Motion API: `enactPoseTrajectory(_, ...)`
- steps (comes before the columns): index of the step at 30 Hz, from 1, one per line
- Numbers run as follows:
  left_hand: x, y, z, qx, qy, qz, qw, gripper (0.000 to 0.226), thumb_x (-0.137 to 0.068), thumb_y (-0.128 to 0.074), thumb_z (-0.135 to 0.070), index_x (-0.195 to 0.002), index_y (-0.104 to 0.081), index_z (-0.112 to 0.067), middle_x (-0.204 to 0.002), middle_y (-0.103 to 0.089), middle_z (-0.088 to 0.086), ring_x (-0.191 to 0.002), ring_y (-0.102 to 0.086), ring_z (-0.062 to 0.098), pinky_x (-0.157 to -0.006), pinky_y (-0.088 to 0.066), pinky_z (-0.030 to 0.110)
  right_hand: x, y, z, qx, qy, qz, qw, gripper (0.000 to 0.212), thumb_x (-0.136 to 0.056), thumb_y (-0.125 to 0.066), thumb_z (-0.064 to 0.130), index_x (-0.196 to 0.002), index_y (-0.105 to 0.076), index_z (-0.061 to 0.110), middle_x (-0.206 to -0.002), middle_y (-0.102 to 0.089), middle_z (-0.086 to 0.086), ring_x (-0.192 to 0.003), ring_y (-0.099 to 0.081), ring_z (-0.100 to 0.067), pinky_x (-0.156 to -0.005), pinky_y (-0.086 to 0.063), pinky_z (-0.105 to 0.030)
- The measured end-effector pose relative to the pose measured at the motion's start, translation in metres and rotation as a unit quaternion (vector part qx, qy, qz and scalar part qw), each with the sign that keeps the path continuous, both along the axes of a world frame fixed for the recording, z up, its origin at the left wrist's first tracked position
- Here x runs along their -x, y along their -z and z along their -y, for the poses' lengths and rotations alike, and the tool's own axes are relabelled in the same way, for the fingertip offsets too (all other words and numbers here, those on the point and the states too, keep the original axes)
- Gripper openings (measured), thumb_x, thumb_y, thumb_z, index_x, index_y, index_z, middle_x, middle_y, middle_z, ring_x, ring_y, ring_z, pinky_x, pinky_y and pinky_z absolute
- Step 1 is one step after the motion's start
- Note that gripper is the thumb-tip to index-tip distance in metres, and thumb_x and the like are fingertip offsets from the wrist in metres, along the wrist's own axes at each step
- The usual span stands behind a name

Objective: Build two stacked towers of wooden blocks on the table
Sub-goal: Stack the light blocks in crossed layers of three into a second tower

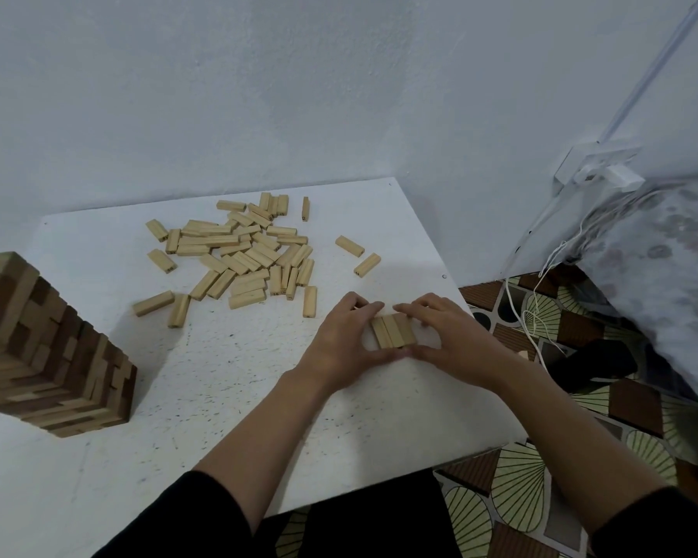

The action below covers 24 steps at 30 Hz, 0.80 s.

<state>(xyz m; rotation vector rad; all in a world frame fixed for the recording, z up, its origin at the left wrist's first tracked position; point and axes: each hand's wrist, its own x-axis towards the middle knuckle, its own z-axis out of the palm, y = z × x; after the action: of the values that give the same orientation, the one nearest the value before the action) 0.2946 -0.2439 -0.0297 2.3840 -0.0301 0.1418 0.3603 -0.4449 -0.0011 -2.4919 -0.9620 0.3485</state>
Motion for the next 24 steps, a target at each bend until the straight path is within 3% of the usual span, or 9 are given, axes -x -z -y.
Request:
enactPoseTrajectory(3, 0.004, -0.001, -0.002, 0.014, -0.002, 0.0, 1.0, 0.092, -0.072, -0.078, -0.066, -0.146, -0.052, -0.018, -0.119, -0.046, -0.006, -0.101, -0.047, 0.007, -0.09, -0.044, 0.02, 0.009, 0.002, 0.0, -0.015, 0.026, 0.02, 0.999, 0.064, -0.093, -0.068, 0.04, -0.151, -0.042, 0.03, -0.134, -0.043, 0.009, -0.12, -0.039, -0.009, -0.1, -0.04, -0.029)
enactPoseTrajectory(6, 0.014, 0.0, -0.011, 0.021, -0.023, 0.04, 0.999, 0.075, -0.076, -0.076, -0.063, -0.136, -0.061, -0.023, -0.113, -0.049, -0.01, -0.097, -0.046, 0.002, -0.085, -0.041, 0.015, 0.025, 0.005, -0.004, -0.072, 0.06, 0.045, 0.995, 0.052, -0.094, -0.066, 0.037, -0.143, -0.051, 0.029, -0.125, -0.043, 0.014, -0.116, -0.037, -0.006, -0.1, -0.039, -0.03)
enactPoseTrajectory(10, 0.036, 0.008, -0.039, -0.067, -0.067, 0.141, 0.985, 0.055, -0.093, -0.057, -0.055, -0.131, -0.064, -0.016, -0.125, -0.057, -0.003, -0.116, -0.047, 0.016, -0.096, -0.044, 0.034, 0.042, 0.004, -0.022, -0.135, 0.065, 0.07, 0.986, 0.034, -0.095, -0.066, 0.031, -0.129, -0.064, 0.025, -0.114, -0.051, 0.015, -0.11, -0.044, -0.008, -0.097, -0.043, -0.037)
enactPoseTrajectory(12, 0.046, 0.011, -0.052, -0.141, -0.065, 0.104, 0.982, 0.062, -0.096, -0.043, -0.059, -0.14, -0.057, -0.018, -0.143, -0.053, -0.002, -0.131, -0.043, 0.021, -0.099, -0.039, 0.043, 0.048, 0.003, -0.036, -0.151, 0.058, 0.078, 0.984, 0.03, -0.096, -0.065, 0.03, -0.125, -0.067, 0.023, -0.112, -0.055, 0.014, -0.108, -0.047, -0.008, -0.094, -0.045, -0.04)
enactPoseTrajectory(16, 0.063, 0.014, -0.064, -0.204, -0.029, 0.034, 0.978, 0.071, -0.098, -0.027, -0.065, -0.153, -0.041, -0.023, -0.161, -0.035, -0.007, -0.15, -0.024, 0.014, -0.105, -0.026, 0.042, 0.056, 0.002, -0.066, -0.164, 0.049, 0.095, 0.981, 0.025, -0.097, -0.064, 0.028, -0.121, -0.068, 0.022, -0.112, -0.06, 0.011, -0.107, -0.051, -0.009, -0.093, -0.046, -0.043)
enactPoseTrajectory(21, 0.092, 0.005, -0.073, -0.145, -0.059, 0.049, 0.986, 0.05, -0.1, -0.044, -0.054, -0.139, -0.057, -0.026, -0.148, -0.05, -0.01, -0.142, -0.036, 0.009, -0.106, -0.024, 0.04, 0.061, -0.001, -0.107, -0.196, 0.031, 0.079, 0.977, 0.023, -0.099, -0.059, 0.019, -0.12, -0.068, 0.017, -0.112, -0.062, 0.008, -0.108, -0.054, -0.01, -0.095, -0.048, -0.037)
enactPoseTrajectory(24, 0.115, 0.002, -0.083, -0.137, -0.08, 0.072, 0.985, 0.035, -0.099, -0.053, -0.042, -0.128, -0.065, -0.027, -0.135, -0.057, -0.012, -0.129, -0.046, 0.007, -0.095, -0.025, 0.035, 0.059, -0.001, -0.128, -0.178, 0.02, 0.06, 0.982, 0.028, -0.101, -0.053, 0.013, -0.126, -0.064, 0.014, -0.124, -0.059, 0.005, -0.118, -0.05, -0.012, -0.102, -0.044, -0.035)
